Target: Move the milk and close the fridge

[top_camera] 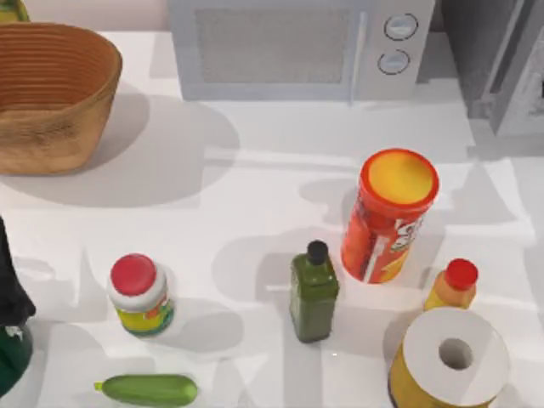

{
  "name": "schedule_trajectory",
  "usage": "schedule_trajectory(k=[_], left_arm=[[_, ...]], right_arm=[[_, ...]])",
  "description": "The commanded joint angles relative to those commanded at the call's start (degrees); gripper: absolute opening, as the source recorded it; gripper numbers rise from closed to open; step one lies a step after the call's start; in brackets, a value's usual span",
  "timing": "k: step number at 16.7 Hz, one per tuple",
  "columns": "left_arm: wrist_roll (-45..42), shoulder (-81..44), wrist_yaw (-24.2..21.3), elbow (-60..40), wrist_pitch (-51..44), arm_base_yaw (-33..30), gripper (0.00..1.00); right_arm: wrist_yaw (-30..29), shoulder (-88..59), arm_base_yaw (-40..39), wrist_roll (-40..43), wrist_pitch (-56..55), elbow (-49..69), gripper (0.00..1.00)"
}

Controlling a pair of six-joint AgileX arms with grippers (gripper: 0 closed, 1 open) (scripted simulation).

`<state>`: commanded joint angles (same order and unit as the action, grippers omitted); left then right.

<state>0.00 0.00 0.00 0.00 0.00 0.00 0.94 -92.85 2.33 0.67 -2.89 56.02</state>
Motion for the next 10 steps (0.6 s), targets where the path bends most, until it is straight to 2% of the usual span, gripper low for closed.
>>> schedule_trajectory(k=[4,10], left_arm=[[0.0,0.0,0.0,0.0,0.0,0.0,1.00],[0.0,0.0,0.0,0.0,0.0,0.0,1.00]], right_arm=[[-0.1,-4.9,0.0,0.0,1.3,4.9,1.00],[-0.1,-15.6,-0.4,0.1,3.6,20.3,1.00]])
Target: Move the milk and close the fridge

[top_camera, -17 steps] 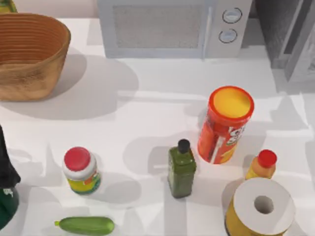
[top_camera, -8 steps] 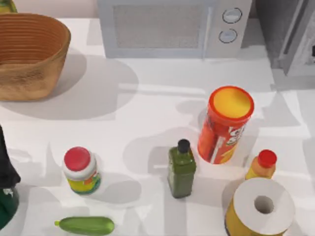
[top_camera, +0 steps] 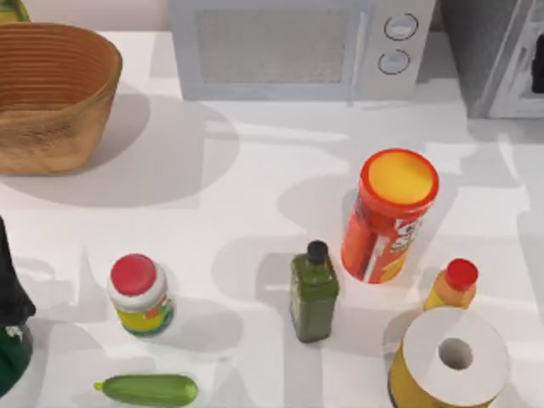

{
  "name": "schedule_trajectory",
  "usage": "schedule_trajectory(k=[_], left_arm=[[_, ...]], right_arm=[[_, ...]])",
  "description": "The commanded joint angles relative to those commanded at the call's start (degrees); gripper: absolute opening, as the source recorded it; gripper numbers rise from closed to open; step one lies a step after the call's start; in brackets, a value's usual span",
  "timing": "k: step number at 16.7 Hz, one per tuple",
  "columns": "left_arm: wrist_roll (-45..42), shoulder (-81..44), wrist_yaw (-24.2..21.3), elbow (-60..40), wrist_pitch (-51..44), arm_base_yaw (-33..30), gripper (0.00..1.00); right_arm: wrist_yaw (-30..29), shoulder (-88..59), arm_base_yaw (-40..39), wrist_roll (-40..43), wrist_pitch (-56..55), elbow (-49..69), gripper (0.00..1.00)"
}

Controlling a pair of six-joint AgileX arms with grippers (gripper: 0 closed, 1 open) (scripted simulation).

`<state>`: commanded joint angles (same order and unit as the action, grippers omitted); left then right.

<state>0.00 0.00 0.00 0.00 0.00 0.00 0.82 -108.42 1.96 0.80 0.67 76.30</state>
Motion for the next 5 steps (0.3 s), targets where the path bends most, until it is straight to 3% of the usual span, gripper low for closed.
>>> schedule_trajectory(k=[5], left_arm=[[0.0,0.0,0.0,0.0,0.0,0.0,1.00]], right_arm=[[-0.3,-4.9,0.2,-0.3,1.5,5.4,1.00]])
